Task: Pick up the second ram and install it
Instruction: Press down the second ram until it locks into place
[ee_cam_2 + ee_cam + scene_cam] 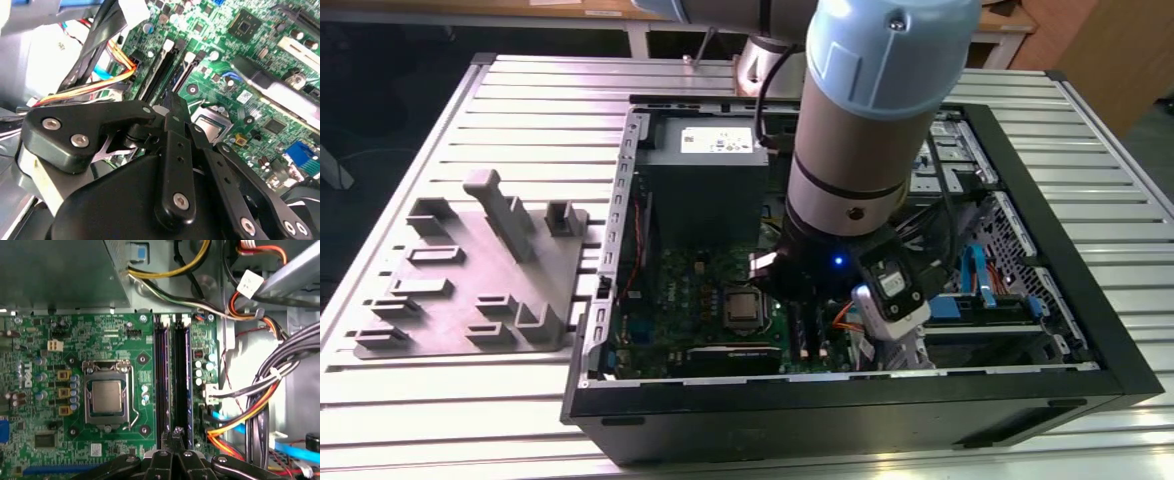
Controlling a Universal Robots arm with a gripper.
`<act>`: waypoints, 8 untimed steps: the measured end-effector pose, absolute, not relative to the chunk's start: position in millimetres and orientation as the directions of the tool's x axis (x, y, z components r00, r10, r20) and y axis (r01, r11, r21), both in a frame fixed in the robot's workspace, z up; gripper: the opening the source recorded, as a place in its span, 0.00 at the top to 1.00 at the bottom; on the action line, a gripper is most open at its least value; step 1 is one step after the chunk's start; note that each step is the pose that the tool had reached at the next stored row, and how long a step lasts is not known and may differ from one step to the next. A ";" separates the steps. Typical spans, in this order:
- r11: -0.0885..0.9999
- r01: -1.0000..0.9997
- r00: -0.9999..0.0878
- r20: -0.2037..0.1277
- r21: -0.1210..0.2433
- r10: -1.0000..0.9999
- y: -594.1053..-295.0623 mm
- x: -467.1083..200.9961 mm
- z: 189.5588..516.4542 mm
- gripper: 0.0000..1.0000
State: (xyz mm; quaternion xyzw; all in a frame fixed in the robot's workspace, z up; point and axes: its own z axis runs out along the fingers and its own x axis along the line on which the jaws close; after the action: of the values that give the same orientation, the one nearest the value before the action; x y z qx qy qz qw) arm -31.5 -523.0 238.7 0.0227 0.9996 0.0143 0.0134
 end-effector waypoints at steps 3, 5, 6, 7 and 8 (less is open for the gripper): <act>0.999 0.045 -0.999 -0.026 0.029 0.046 -515.0 -31.8 238.1 0.93; 0.999 0.045 -0.999 -0.026 0.029 0.046 -509.3 -32.0 237.8 0.93; 0.999 0.045 -0.999 -0.026 0.029 0.046 -506.5 -32.1 237.6 0.93; 0.999 0.045 -0.999 -0.026 0.029 0.046 -504.1 -32.1 237.3 0.93; 0.999 0.045 -0.999 -0.026 0.029 0.046 -501.5 -32.2 237.2 0.93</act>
State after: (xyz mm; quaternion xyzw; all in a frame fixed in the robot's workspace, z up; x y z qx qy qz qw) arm -32.2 -501.5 237.2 0.0227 0.9995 0.0144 0.0134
